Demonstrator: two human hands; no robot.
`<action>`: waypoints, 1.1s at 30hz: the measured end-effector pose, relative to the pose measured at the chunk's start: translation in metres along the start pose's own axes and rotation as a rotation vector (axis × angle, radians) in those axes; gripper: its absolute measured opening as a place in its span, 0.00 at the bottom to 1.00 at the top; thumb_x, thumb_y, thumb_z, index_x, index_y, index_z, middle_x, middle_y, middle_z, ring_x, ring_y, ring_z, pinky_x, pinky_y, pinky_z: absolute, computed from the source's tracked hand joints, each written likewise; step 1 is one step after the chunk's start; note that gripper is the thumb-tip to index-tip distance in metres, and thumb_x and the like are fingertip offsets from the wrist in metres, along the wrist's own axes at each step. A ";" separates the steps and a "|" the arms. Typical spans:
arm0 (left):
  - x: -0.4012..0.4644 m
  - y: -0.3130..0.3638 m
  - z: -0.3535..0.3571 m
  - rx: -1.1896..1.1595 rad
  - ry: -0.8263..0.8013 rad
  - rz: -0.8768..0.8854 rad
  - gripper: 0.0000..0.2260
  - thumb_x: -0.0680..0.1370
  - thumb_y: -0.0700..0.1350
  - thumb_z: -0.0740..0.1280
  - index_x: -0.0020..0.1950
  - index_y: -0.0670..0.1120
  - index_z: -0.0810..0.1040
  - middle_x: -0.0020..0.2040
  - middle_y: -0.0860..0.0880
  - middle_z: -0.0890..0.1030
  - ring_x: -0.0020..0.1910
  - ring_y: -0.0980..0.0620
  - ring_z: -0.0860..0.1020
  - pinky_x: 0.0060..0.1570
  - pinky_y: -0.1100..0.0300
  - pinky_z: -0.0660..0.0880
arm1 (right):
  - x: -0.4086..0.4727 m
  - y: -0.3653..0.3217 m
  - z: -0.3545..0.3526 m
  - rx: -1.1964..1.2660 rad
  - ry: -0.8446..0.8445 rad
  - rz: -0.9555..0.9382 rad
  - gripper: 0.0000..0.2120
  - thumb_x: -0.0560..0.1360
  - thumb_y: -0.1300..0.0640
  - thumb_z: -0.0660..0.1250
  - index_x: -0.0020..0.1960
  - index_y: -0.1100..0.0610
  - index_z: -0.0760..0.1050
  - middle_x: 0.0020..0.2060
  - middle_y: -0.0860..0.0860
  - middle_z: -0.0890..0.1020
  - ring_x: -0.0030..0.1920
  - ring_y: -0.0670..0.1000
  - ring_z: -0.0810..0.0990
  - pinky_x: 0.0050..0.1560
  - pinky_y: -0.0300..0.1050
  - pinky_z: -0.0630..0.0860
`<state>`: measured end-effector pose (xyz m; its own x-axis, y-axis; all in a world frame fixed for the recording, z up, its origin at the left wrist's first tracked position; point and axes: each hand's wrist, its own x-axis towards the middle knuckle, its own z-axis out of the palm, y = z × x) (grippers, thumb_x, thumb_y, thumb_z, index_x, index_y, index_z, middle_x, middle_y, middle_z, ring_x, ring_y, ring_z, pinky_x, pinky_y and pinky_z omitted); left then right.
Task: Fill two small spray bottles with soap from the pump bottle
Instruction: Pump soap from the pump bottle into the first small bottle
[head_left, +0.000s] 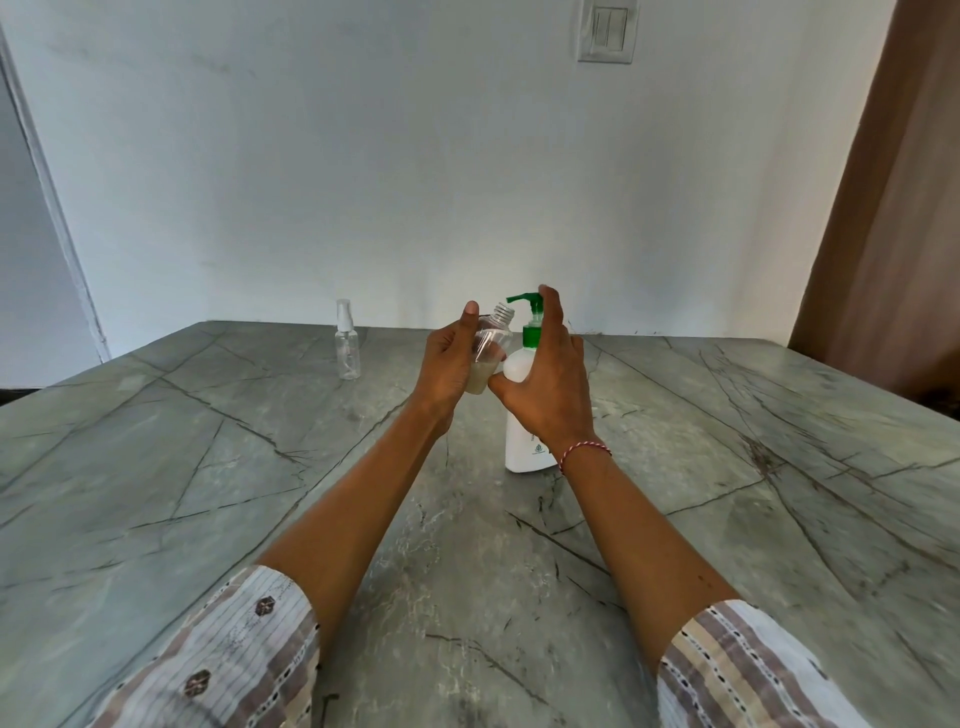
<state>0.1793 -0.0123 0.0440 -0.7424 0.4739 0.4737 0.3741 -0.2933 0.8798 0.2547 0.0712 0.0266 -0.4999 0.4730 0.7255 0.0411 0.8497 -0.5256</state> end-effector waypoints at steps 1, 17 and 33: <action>0.000 0.000 0.000 0.000 -0.004 0.000 0.16 0.80 0.55 0.54 0.41 0.56 0.79 0.31 0.61 0.82 0.32 0.66 0.79 0.28 0.75 0.71 | 0.000 0.000 0.000 0.002 -0.005 0.000 0.50 0.65 0.51 0.76 0.75 0.51 0.47 0.65 0.54 0.71 0.63 0.55 0.70 0.59 0.50 0.72; 0.001 -0.001 -0.001 -0.012 -0.013 -0.006 0.16 0.80 0.55 0.54 0.41 0.54 0.79 0.31 0.61 0.82 0.31 0.65 0.80 0.28 0.74 0.72 | 0.000 0.000 0.000 -0.003 0.019 0.006 0.53 0.65 0.49 0.76 0.76 0.49 0.43 0.63 0.54 0.72 0.61 0.54 0.70 0.56 0.48 0.72; 0.001 -0.002 0.000 -0.012 -0.005 -0.002 0.17 0.80 0.56 0.54 0.41 0.52 0.79 0.34 0.56 0.82 0.32 0.63 0.80 0.29 0.73 0.73 | -0.002 0.000 0.000 0.026 0.020 0.002 0.48 0.63 0.54 0.77 0.74 0.53 0.51 0.66 0.53 0.71 0.62 0.55 0.70 0.58 0.51 0.73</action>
<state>0.1779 -0.0118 0.0423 -0.7403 0.4786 0.4721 0.3659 -0.3022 0.8802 0.2552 0.0706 0.0248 -0.4824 0.4795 0.7330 0.0194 0.8425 -0.5384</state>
